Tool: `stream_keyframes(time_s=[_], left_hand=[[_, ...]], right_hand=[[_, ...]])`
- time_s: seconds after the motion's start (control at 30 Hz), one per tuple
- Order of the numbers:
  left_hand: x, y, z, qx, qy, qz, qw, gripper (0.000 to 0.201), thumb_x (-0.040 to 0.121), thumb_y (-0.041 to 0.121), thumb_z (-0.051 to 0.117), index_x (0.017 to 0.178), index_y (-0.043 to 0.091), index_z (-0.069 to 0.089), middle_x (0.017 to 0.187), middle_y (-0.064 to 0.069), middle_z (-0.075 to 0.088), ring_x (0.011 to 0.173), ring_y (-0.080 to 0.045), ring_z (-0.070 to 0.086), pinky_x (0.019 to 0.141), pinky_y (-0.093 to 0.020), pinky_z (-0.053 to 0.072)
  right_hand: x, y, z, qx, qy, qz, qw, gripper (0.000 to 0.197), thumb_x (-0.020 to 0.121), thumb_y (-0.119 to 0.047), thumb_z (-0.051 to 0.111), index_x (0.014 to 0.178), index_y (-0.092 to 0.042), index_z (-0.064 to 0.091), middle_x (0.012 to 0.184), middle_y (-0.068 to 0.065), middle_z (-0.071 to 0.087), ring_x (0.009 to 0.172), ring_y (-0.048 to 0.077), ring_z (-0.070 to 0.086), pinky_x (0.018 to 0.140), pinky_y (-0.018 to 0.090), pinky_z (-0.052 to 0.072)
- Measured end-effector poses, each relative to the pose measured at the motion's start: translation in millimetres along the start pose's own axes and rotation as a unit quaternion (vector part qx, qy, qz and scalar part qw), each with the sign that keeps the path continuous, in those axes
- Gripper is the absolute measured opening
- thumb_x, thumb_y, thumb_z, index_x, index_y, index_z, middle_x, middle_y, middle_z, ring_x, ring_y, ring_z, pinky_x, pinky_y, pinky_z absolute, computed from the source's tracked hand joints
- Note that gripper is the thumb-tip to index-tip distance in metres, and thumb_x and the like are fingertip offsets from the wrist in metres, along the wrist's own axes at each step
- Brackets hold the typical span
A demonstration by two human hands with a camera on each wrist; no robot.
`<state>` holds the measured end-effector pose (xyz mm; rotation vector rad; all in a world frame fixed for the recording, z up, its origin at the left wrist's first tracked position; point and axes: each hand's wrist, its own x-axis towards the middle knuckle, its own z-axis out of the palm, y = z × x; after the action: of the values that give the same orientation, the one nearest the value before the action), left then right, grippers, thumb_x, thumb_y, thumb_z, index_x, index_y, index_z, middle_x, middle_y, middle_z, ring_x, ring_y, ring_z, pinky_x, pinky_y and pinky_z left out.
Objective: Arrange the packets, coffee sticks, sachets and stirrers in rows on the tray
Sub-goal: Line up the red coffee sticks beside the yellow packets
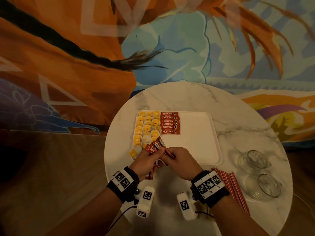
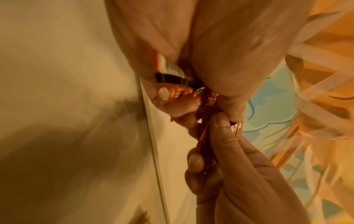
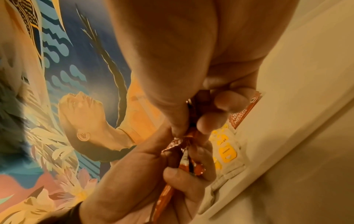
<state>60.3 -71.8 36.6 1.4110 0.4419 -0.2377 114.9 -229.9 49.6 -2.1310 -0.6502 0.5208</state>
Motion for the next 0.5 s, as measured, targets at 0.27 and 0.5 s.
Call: stream_keyframes(time_s=[0.27, 0.5], left_hand=[[10, 8, -17, -0.061, 0.065, -0.023, 0.996, 0.021, 0.101, 0.028, 0.054, 0.105, 0.015, 0.07, 0.091, -0.01, 0.077, 0.077, -0.022, 0.073, 0.054, -0.028, 0.039], [11, 13, -37, -0.04, 0.035, -0.043, 0.998, 0.035, 0.102, 0.045, 0.051, 0.098, 0.012, 0.065, 0.069, -0.006, 0.057, 0.054, -0.015, 0.059, 0.05, -0.027, 0.035]], right_hand=[[11, 5, 2, -0.018, 0.028, 0.002, 0.999, 0.019, 0.102, -0.033, 0.053, 0.091, -0.028, 0.068, 0.07, -0.013, 0.062, 0.066, 0.0, 0.056, 0.063, 0.017, 0.04], [11, -8, -1, 0.018, 0.034, 0.041, 0.998, 0.036, 0.104, -0.048, 0.037, 0.088, -0.026, 0.06, 0.083, -0.008, 0.065, 0.077, 0.003, 0.058, 0.072, 0.024, 0.044]])
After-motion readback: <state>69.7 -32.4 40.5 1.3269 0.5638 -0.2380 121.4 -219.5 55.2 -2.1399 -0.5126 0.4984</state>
